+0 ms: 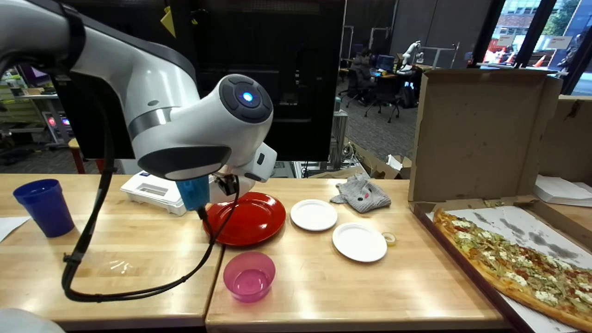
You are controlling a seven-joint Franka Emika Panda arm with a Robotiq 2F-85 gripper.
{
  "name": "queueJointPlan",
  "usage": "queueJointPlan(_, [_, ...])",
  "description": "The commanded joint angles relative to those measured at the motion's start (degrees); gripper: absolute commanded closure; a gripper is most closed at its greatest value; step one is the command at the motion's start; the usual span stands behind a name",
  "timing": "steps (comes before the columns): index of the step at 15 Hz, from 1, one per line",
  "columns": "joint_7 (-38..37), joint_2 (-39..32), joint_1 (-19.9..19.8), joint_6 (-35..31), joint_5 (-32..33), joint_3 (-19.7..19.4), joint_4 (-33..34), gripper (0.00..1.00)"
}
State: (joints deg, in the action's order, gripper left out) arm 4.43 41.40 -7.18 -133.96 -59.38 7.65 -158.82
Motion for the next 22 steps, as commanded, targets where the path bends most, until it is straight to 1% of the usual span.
queueJointPlan(1, [4.45,-1.53,4.27,2.62,-3.41,-6.38,0.24,0.99])
queueJointPlan(6, [11.15,-5.79,5.07,7.63,-6.55,-12.81,2.06,0.99])
queueJointPlan(9, [14.45,-9.23,4.74,10.75,-8.4,-14.58,3.53,0.99])
queueJointPlan(11, [16.01,-11.72,4.43,12.64,-9.54,-15.06,4.79,0.99])
queueJointPlan(15, [17.79,-17.23,3.94,15.36,-11.28,-14.85,7.99,0.99])
queueJointPlan(22, [18.59,-27.26,2.72,15.98,-12.05,-14.94,14.03,0.99])
